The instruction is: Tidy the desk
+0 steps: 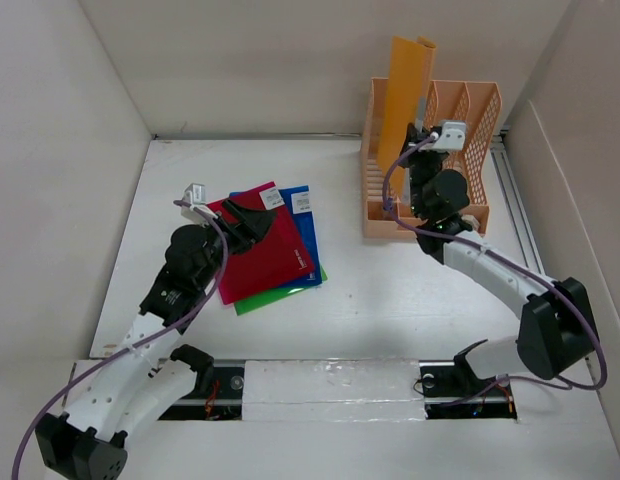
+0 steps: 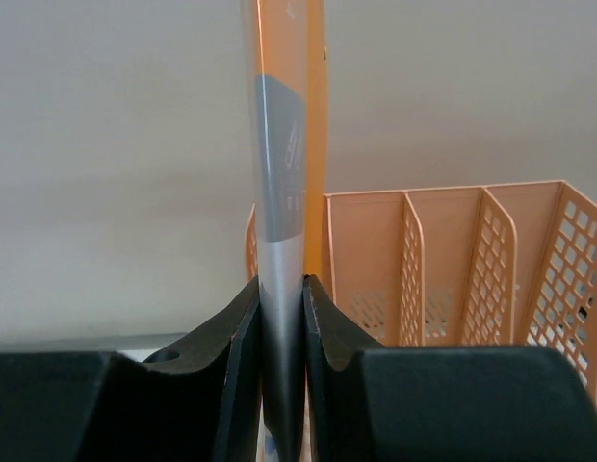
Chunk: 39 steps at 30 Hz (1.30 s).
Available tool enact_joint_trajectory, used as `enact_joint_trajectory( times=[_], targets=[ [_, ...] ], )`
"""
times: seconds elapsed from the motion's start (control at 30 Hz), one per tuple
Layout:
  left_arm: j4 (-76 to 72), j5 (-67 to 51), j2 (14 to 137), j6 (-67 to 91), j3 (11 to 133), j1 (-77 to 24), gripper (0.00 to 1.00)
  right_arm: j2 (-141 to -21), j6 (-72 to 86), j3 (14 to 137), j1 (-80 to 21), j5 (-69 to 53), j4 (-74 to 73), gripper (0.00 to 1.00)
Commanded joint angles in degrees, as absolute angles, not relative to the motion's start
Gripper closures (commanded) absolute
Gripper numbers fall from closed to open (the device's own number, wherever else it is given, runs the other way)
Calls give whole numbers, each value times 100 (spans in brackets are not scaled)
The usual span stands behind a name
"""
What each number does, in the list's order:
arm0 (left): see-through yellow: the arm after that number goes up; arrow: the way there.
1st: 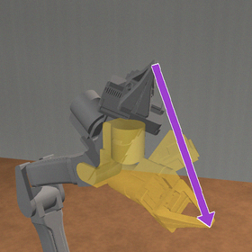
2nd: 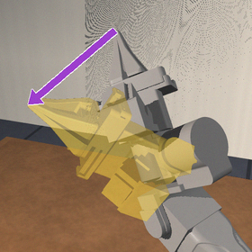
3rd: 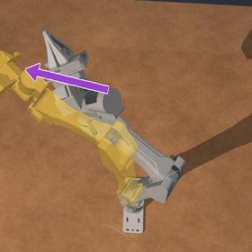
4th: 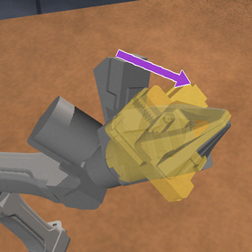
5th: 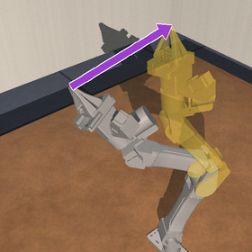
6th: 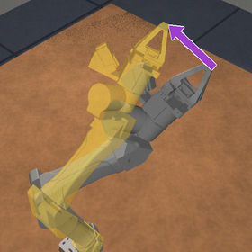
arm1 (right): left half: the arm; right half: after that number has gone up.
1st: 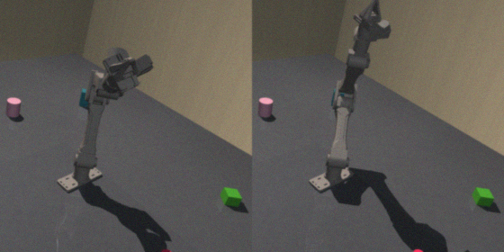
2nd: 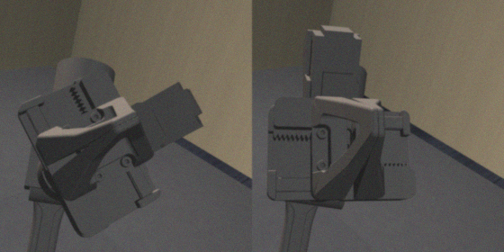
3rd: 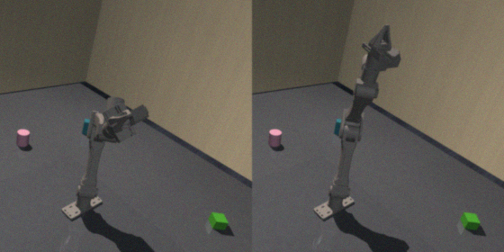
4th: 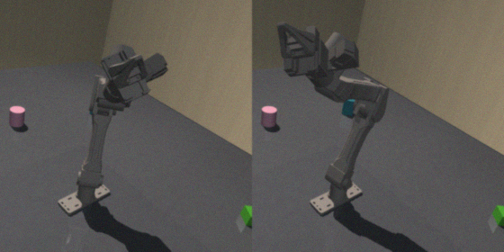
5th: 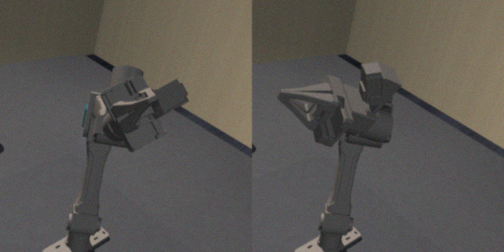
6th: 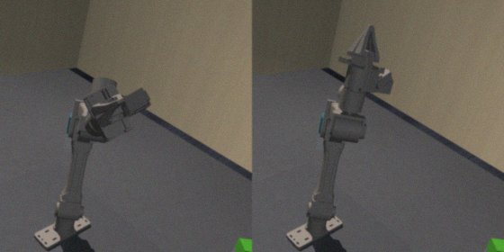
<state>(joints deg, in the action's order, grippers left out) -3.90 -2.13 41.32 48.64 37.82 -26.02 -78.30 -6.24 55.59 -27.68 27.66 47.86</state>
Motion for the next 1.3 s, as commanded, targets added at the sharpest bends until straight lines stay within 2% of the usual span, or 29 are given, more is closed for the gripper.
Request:
enact_joint_trajectory(
  times=[0.0,0.27,0.7,1.0,1.07,1.1,1.17,1.2,1.27],
  targets=[
    [-825,-395,4166,4825,3656,-2479,34,-7901,-650,6020,-2646,2242,5668,100],
    [-879,-439,4307,4869,3612,-2479,34,-8427,-606,5915,-2505,1960,6503,100],
    [-826,-308,4298,4852,3595,-2479,34,-10053,-870,6231,-2505,2882,8453,100],
    [-932,-351,4430,4896,3577,-2479,35,-10555,-879,6100,-2742,3462,8885,100],
    [-949,-395,4482,4887,3595,-2479,35,-10608,-896,6056,-2812,3656,8895,96],
    [-967,-404,4482,4904,3595,-2479,35,-10608,-931,5995,-2882,3752,8938,87],
    [-984,-413,4491,4904,3577,-2479,35,-10635,-940,5889,-2944,3911,9017,76],
    [-984,-422,4491,4904,3577,-2479,35,-10617,-949,5836,-2944,3929,9052,64],
    [-993,-422,4474,4913,3560,-2479,35,-10565,-941,5705,-3006,4051,9035,56]
  ],
)
